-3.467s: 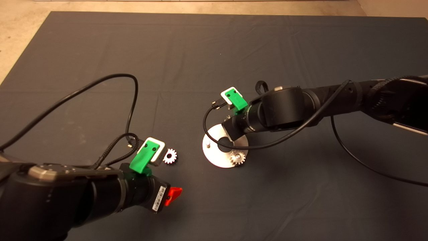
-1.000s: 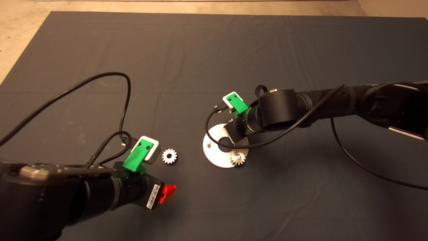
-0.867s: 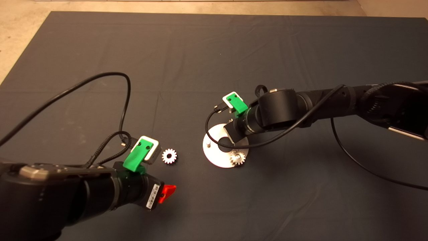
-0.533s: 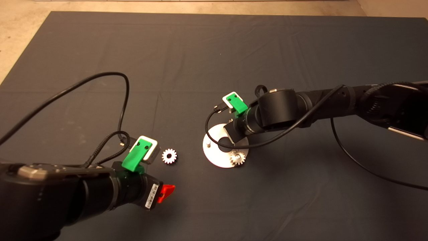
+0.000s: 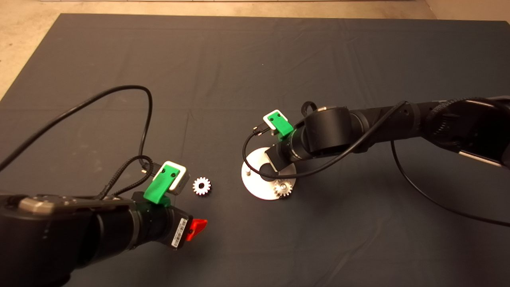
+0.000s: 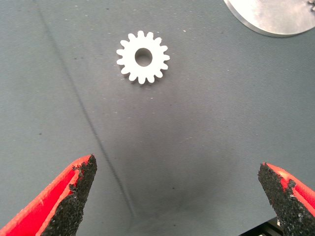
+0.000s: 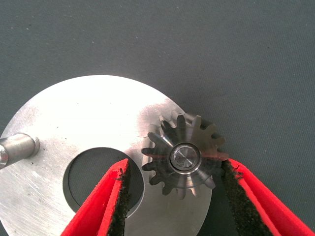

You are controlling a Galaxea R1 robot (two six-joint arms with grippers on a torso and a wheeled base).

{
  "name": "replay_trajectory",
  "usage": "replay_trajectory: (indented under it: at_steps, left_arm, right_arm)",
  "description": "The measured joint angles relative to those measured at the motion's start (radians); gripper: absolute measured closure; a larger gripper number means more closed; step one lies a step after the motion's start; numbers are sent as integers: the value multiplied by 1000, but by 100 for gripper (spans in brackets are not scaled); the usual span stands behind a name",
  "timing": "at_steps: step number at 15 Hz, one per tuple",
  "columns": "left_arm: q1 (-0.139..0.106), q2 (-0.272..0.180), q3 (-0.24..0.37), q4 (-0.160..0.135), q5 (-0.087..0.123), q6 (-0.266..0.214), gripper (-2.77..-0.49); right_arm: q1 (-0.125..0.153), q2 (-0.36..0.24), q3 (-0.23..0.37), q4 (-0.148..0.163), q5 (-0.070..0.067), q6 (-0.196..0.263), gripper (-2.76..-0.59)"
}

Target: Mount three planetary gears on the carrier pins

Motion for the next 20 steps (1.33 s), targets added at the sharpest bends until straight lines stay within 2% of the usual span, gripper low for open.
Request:
replay_trajectory:
  at_steps: [2, 5, 8, 9, 11, 13, 14, 16, 17, 19, 20]
  left_arm:
    - [0, -1, 0, 2, 0, 0, -237]
    - [0, -2, 0, 3, 0, 0, -237]
    - [0, -2, 0, 3, 0, 0, -237]
    - [0, -2, 0, 3, 0, 0, -237]
    - [0, -2, 0, 3, 0, 0, -237]
    - [0, -3, 0, 3, 0, 2, -237]
    - [0, -5, 0, 3, 0, 3, -237]
    - [0, -10, 0, 3, 0, 3, -237]
    - [0, -11, 0, 3, 0, 3, -237]
    - [0, -11, 0, 3, 0, 3, -237]
    - [0, -10, 0, 3, -1, 4, -237]
  right_arm:
    - [0, 9, 0, 0, 3, 0, -147]
    - [0, 7, 4, 0, 5, 1, -147]
    - [0, 0, 50, 1, 3, 8, -147]
    - [1, 0, 66, 2, 11, 11, -147]
    - [21, 0, 96, 28, 16, 29, -147]
    - [40, -5, 115, 41, 18, 36, -147]
    - [54, -26, 146, 63, 18, 45, -147]
    - [84, -75, 205, 84, 19, 78, -147]
    - [106, -119, 258, 97, 19, 103, -147]
    - [148, -217, 407, 120, 17, 168, -147]
    - [170, -277, 501, 150, 17, 218, -147]
